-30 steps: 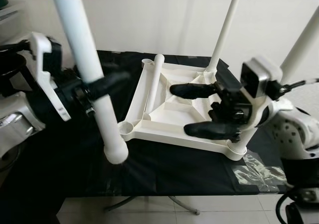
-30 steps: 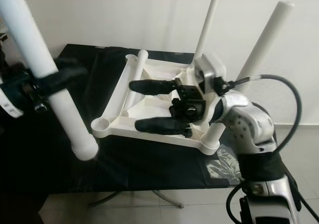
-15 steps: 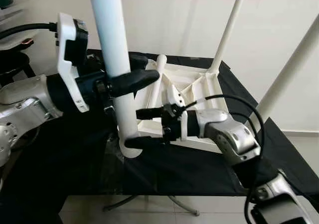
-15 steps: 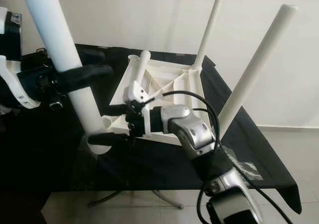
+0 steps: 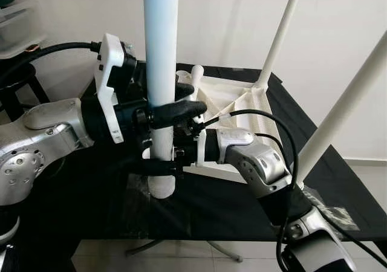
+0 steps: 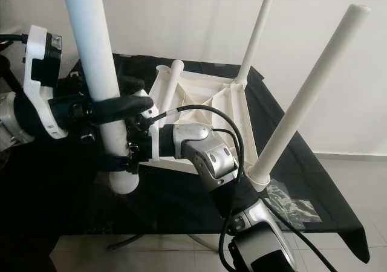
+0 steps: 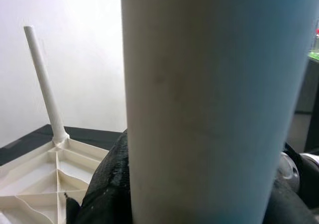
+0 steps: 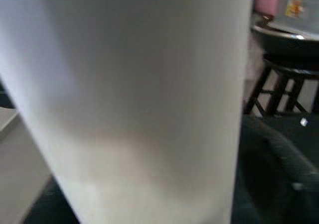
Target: Building children table
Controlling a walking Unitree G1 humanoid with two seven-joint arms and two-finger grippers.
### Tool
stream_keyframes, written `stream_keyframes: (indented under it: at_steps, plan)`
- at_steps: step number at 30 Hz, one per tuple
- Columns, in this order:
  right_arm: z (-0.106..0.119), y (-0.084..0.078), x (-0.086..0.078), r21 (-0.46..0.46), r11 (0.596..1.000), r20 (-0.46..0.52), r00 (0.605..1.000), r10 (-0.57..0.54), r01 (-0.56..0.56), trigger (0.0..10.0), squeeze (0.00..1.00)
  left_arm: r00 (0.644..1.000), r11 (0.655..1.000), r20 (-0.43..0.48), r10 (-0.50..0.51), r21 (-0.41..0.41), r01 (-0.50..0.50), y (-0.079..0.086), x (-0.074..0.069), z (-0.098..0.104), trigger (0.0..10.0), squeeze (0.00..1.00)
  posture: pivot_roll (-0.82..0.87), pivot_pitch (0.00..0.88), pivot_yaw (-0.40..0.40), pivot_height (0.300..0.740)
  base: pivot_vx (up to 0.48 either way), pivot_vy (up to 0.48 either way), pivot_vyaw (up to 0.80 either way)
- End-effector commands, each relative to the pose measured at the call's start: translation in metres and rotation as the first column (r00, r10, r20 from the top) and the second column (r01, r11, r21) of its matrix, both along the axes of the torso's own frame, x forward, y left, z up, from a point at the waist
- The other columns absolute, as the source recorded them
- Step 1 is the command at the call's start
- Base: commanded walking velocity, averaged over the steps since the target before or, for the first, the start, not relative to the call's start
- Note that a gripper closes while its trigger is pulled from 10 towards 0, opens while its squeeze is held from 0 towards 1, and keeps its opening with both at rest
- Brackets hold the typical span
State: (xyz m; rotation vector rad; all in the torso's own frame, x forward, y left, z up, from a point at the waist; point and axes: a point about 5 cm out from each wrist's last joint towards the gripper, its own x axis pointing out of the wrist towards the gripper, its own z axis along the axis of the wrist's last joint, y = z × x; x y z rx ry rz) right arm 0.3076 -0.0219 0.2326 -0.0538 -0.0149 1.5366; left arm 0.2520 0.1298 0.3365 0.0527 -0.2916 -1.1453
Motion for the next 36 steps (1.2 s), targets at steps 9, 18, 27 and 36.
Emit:
stream_keyframes:
  at_steps: [9, 18, 27, 36]
  plan:
    - [-0.011, 0.016, -0.007, -0.036, 0.999, -0.019, 0.999, 0.038, -0.039, 0.0, 0.0, 0.997, 0.998, 0.026, -0.07, 0.0, 0.07, -0.011, -0.002, 0.0, 0.0, 0.0, -0.09, 0.0, -0.125, 0.74, 0.0, 0.0, 0.0]
    - [-0.016, 0.02, -0.011, -0.048, 0.998, -0.016, 0.999, 0.049, -0.049, 0.0, 0.0, 0.997, 0.999, 0.064, -0.047, -0.018, 0.048, -0.008, 0.0, 0.001, 0.0, 0.0, -0.1, 0.0, -0.124, 0.74, 0.0, 0.0, 0.0]
    - [-0.015, 0.017, -0.003, -0.041, 0.999, -0.006, 0.999, -0.034, 0.034, 0.0, 0.0, 0.986, 0.985, 0.104, 0.134, -0.128, -0.12, 0.009, 0.013, 0.013, 10.0, 1.0, -0.1, 0.0, -0.115, 0.74, 0.0, 0.0, 0.0]
    - [-0.009, 0.001, 0.03, 0.02, 0.945, -0.002, 0.945, -0.327, 0.327, 0.0, 0.0, 0.829, 0.809, 0.088, 0.552, -0.298, -0.507, 0.07, 0.031, 0.031, 10.0, 1.0, -0.07, 0.0, -0.109, 0.74, 0.0, 0.0, 0.0]
